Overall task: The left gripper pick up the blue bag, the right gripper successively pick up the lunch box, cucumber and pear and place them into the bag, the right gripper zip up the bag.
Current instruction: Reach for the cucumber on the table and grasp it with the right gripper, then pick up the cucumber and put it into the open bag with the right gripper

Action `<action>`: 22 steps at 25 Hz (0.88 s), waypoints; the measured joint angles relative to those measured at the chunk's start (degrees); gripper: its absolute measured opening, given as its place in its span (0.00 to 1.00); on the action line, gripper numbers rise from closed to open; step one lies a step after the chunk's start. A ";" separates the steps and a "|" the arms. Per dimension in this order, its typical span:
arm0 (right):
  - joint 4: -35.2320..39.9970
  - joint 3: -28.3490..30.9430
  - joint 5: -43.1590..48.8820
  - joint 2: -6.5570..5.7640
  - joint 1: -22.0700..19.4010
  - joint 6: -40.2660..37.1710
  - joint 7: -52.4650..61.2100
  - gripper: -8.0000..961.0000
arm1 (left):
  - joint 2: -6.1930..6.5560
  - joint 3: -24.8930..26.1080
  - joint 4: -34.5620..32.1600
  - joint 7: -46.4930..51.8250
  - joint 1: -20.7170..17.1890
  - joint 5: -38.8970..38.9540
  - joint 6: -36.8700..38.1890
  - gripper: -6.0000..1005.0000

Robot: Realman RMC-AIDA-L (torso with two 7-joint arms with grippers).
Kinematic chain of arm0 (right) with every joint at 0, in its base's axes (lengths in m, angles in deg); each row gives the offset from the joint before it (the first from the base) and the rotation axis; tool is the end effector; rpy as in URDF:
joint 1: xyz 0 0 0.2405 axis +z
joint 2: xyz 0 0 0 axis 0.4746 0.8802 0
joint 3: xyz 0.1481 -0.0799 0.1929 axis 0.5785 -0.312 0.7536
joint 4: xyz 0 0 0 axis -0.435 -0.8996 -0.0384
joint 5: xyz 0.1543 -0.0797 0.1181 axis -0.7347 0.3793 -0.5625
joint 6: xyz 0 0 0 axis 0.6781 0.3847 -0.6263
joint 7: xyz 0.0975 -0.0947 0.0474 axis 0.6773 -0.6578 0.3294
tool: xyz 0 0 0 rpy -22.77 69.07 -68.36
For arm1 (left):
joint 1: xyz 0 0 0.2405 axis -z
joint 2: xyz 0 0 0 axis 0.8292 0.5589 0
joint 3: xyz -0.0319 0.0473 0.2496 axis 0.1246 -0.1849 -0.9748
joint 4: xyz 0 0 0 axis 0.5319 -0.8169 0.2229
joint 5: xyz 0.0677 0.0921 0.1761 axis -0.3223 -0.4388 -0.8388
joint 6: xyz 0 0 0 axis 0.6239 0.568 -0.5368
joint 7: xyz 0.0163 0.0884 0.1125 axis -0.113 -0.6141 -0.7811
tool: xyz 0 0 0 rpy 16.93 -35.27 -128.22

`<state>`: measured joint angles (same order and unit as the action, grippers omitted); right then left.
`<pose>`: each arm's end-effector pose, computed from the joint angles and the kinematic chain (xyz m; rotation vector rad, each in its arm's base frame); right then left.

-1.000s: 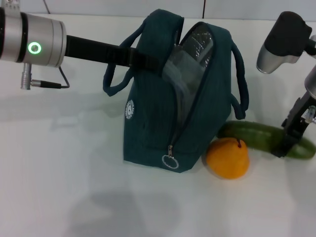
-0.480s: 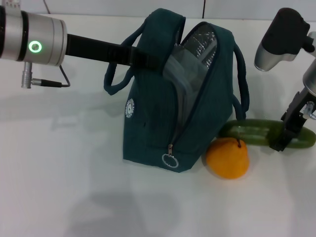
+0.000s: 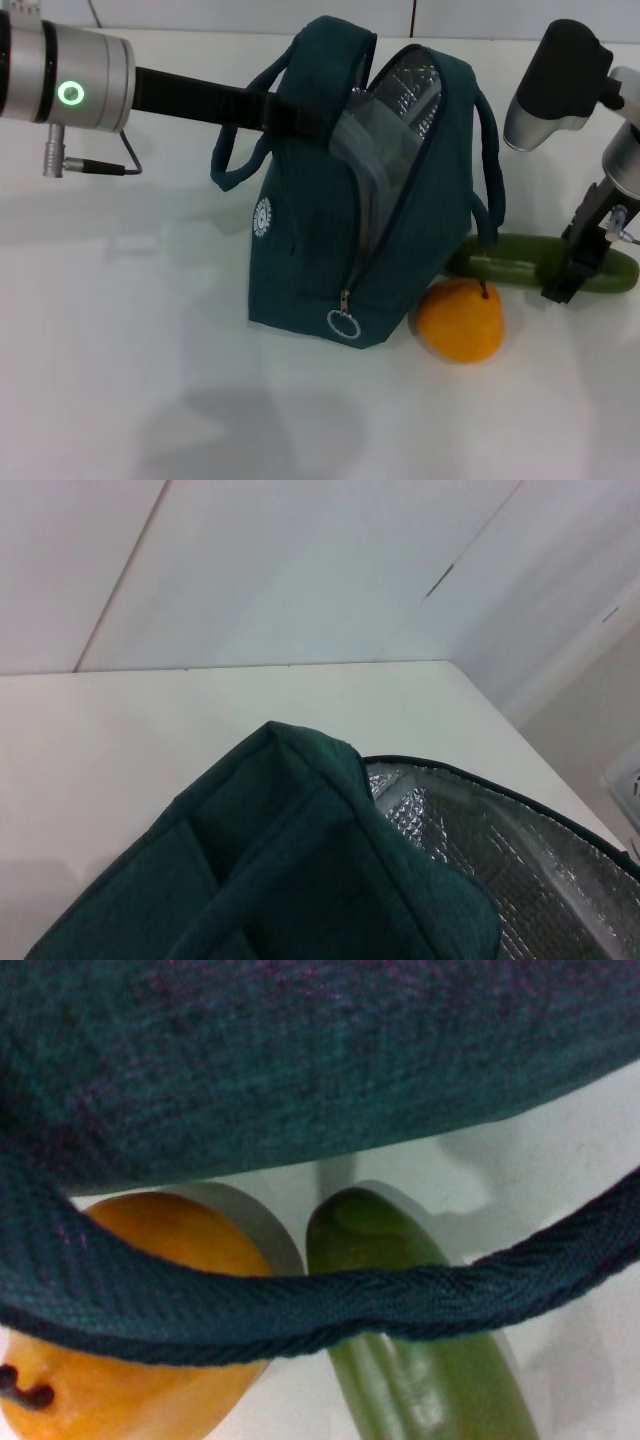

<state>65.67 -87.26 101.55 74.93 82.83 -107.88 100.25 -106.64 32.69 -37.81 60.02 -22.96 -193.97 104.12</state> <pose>0.1663 0.3966 -0.0249 -2.7199 0.5159 -0.9510 -0.1693 0.3675 0.0368 -2.6045 -1.3106 -0.4794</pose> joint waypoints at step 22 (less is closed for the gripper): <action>0.22 5.59 1.66 -0.52 -0.82 -0.45 0.44 0.65 | 0.00 -0.16 -0.05 0.12 -0.27 -0.01 0.12 0.04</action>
<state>65.90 -81.67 103.21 74.41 82.02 -108.33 100.69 -106.64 32.53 -37.86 60.14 -23.23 -193.98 104.24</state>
